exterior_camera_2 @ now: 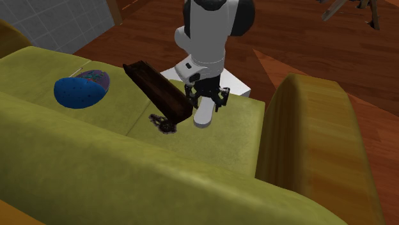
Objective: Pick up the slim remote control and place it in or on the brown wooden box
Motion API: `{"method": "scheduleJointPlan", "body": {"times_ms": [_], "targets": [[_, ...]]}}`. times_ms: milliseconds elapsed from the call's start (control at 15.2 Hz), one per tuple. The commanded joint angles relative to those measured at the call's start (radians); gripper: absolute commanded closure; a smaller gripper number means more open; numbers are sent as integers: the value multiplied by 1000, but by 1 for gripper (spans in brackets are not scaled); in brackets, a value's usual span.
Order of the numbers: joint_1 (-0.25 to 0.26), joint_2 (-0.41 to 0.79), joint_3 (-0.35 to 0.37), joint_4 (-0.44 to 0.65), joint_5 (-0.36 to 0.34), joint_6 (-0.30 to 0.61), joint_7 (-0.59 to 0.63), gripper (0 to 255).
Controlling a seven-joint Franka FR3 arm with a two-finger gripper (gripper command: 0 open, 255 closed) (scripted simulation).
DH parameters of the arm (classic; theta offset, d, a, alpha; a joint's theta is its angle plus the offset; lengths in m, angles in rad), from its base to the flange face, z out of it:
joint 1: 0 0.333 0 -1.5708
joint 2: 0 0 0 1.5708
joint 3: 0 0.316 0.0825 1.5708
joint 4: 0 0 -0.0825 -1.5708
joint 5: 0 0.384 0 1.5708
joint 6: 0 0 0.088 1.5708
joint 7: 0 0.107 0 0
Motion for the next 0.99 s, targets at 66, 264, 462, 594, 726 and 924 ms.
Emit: {"method": "scheduleJointPlan", "body": {"times_ms": [66,264,462,594,726,924], "targets": [[1,-6,2,37,-1,-43,1,255],[1,-11,3,68,-1,-78,2,255],[-23,-108,-14,-23,-34,-81,-22,255],[-41,-171,-26,-77,-57,-87,-41,255],[-62,-233,-39,-127,-81,-97,-61,255],[-97,-324,-60,-192,-118,-118,-94,255]]}}
